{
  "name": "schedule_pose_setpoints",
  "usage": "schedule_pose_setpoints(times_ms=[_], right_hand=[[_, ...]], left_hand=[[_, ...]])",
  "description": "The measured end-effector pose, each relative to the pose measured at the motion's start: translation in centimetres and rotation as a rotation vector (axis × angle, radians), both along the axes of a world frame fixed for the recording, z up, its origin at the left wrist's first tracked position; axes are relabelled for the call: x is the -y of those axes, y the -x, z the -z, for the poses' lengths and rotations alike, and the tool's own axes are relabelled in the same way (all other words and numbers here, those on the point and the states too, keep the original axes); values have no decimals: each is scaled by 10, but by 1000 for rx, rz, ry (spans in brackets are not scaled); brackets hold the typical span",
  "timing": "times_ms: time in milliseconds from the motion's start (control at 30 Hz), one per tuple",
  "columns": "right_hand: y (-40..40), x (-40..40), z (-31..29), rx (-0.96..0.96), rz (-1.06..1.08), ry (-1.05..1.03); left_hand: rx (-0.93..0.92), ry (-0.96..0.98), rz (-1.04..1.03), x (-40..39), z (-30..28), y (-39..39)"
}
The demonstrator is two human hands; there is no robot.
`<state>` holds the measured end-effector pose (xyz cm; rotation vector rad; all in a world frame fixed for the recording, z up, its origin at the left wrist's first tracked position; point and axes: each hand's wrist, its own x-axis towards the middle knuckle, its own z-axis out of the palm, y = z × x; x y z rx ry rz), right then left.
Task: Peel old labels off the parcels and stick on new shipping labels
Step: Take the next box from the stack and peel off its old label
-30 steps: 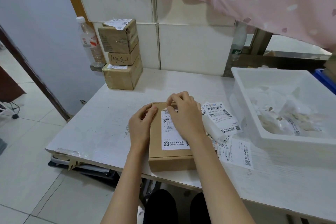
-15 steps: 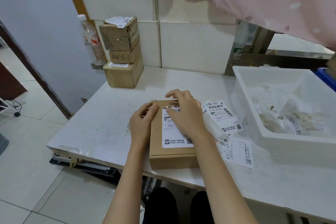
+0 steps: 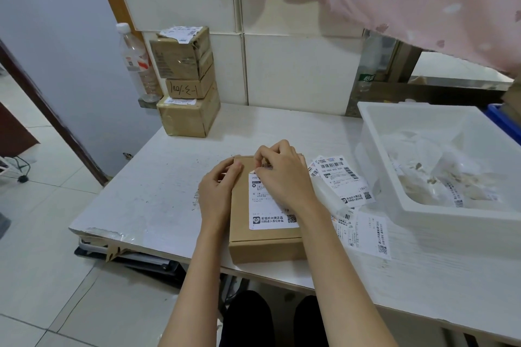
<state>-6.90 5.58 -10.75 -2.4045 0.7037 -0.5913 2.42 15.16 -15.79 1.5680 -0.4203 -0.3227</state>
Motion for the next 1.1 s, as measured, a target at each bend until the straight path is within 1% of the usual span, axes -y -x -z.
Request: schedule_pose_setpoints(times_ms=[200, 300, 333, 367, 433, 533, 633, 800, 967, 1100], right_hand=[[-2, -1, 0, 11, 3, -7], [3, -3, 2, 167, 23, -123], [4, -4, 2, 208, 25, -142], [5, -4, 3, 219, 28, -117], [6, -5, 4, 207, 10, -72], [5, -4, 2, 186, -22, -73], [6, -6, 2, 94, -21, 47], [3, -6, 5, 118, 37, 33], [2, -4, 7, 161, 55, -74], [4, -2, 3, 339, 68, -286]], left_hand=[[-2, 0, -11, -1, -1, 1], [-5, -6, -7, 0, -1, 1], [-5, -8, -3, -1, 0, 1], [-5, -8, 0, -1, -1, 1], [-11, 4, 5, -1, -1, 1], [-3, 16, 5, -1, 0, 1], [14, -3, -4, -1, 1, -1], [16, -5, -12, 0, 1, -1], [14, -9, -22, 0, 0, 0], [14, -7, -20, 0, 0, 0]])
